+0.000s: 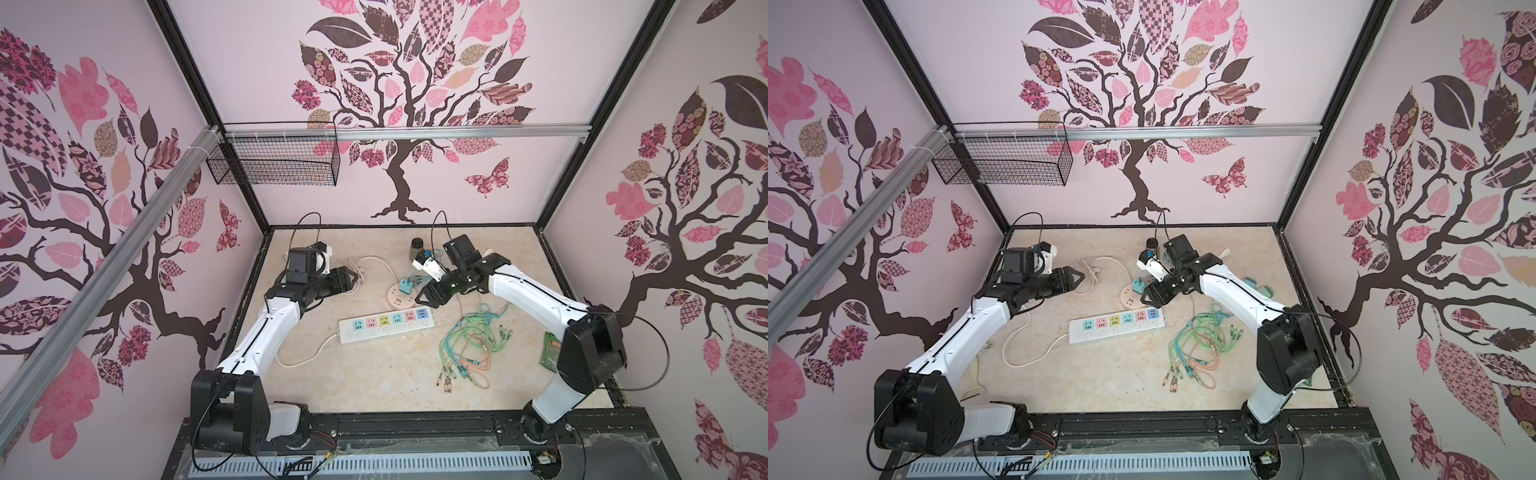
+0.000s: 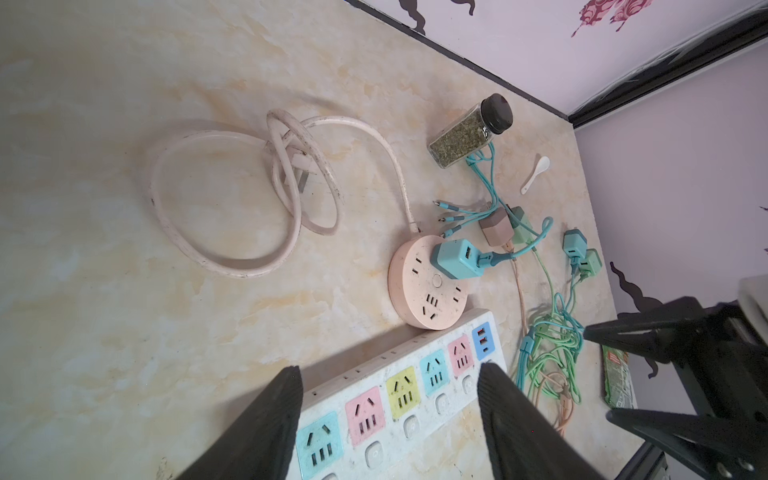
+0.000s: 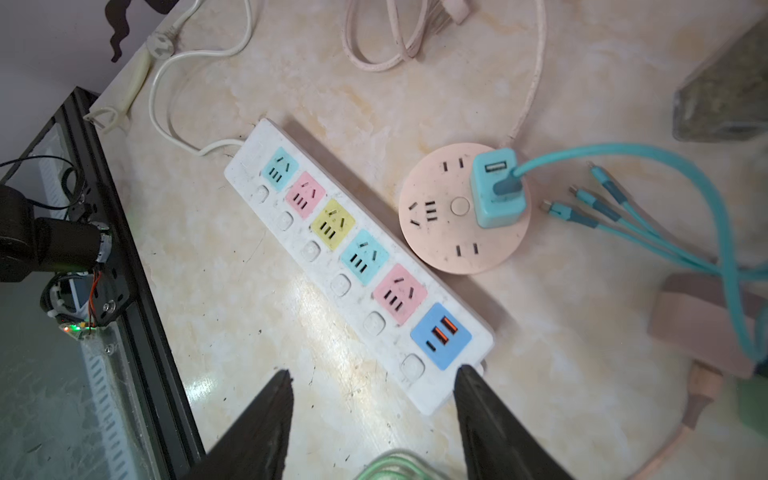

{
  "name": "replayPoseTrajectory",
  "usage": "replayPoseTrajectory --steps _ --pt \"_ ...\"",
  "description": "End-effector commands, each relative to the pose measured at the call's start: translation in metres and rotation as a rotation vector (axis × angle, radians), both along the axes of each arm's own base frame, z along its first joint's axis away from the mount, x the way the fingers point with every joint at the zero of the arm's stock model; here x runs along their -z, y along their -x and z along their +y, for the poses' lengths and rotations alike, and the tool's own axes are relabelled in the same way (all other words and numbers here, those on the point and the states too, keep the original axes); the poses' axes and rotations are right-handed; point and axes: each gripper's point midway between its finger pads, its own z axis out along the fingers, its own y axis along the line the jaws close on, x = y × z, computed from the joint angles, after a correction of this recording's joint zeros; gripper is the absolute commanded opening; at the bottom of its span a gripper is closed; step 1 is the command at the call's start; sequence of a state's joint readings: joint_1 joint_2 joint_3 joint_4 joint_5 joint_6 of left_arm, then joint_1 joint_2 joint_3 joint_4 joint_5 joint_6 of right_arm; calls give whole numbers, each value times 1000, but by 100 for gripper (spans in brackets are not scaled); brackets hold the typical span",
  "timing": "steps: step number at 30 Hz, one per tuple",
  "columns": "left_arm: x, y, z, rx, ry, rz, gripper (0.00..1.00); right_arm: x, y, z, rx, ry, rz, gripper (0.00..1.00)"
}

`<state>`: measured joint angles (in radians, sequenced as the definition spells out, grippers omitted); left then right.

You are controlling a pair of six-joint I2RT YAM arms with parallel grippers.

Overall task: Insert the plug
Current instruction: 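Open the right gripper and lift it off the inserted plug, then move the right gripper toward the mint green plugs near the far edge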

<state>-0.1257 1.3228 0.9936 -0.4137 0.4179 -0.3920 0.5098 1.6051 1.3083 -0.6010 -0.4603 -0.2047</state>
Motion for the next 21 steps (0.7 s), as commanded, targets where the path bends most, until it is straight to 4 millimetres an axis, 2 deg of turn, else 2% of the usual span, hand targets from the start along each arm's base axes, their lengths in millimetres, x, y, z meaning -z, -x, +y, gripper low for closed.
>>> replayPoseTrajectory --steps 1,4,12,15,21 --pt "-23 -3 -3 22 20 -56 70 -23 -7 -18 156 -16 -56 63" --pt "-27 1 -4 29 25 -64 70 -30 -17 -43 283 -10 -87 62" --pt "-37 12 -8 65 35 -87 70 -40 -57 -131 722 -4 -193 66" --pt "-39 17 -9 76 37 -87 71 -38 -65 -161 863 0 -213 67" --pt "-37 27 -9 93 30 -82 71 -36 -69 -201 1037 16 -241 68"
